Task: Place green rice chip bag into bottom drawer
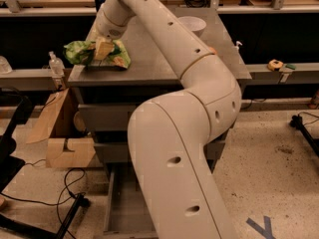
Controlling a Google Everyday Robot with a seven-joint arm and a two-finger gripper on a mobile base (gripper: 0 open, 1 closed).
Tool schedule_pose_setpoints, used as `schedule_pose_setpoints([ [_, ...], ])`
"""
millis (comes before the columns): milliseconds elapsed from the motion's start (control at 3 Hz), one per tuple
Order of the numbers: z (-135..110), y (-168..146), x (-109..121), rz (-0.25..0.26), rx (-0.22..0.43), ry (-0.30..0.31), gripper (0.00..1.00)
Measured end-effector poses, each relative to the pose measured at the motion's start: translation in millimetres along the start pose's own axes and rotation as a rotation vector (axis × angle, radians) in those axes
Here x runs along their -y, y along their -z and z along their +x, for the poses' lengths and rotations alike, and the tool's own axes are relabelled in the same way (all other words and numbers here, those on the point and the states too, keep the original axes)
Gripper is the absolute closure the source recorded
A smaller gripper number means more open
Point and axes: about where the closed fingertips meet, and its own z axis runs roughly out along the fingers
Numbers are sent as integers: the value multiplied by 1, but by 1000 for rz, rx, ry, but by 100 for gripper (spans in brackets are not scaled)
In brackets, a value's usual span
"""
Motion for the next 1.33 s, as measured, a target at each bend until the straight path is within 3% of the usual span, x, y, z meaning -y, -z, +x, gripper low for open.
schedule_pose_setpoints([
  [667, 0, -8, -2, -10, 1, 0, 95],
  [1000, 0, -9, -2, -10, 8, 0, 100],
  [1333, 12, 34, 1, 30, -6, 0, 100],
])
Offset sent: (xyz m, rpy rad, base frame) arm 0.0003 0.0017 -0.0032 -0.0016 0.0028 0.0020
